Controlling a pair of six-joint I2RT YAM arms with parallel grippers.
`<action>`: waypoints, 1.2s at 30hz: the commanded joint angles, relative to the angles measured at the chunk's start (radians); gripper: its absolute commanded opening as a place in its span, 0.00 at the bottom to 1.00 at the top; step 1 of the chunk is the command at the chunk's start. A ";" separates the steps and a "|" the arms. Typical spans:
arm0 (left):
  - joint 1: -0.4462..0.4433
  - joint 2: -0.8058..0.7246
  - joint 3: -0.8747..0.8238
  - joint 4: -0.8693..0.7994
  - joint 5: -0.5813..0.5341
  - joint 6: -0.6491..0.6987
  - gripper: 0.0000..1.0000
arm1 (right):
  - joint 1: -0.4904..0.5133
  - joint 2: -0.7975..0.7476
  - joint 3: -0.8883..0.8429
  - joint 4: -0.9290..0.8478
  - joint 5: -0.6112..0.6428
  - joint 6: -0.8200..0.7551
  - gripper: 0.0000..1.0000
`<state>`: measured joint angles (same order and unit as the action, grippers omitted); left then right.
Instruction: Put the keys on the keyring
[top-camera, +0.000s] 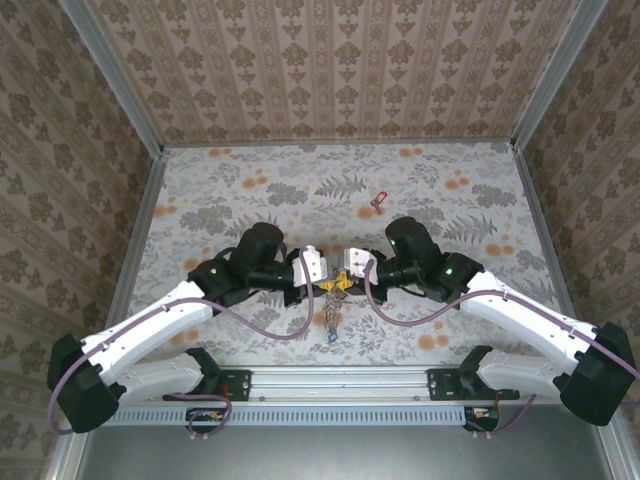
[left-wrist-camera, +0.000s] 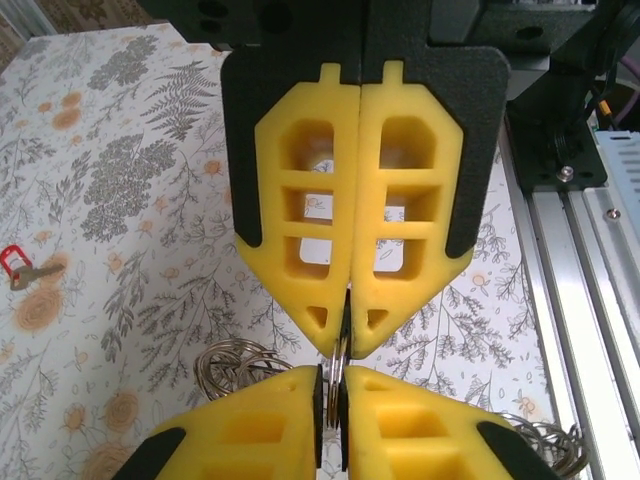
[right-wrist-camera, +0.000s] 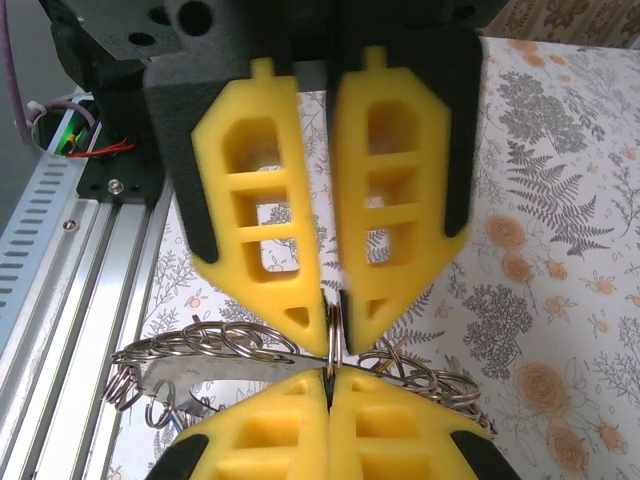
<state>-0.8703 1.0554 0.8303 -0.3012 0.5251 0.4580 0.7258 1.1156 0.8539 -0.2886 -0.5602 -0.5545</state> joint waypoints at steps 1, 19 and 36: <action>-0.009 0.009 0.037 -0.004 0.050 0.018 0.00 | 0.007 -0.013 0.033 0.034 -0.041 -0.006 0.00; 0.027 -0.201 -0.170 0.419 0.236 -0.109 0.00 | -0.039 -0.212 -0.221 0.433 -0.154 0.271 0.25; 0.025 -0.168 -0.218 0.609 0.243 -0.205 0.00 | -0.039 -0.243 -0.278 0.561 -0.216 0.358 0.26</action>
<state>-0.8494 0.8906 0.6113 0.2260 0.7410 0.2798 0.6853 0.8879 0.5907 0.2298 -0.7406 -0.2226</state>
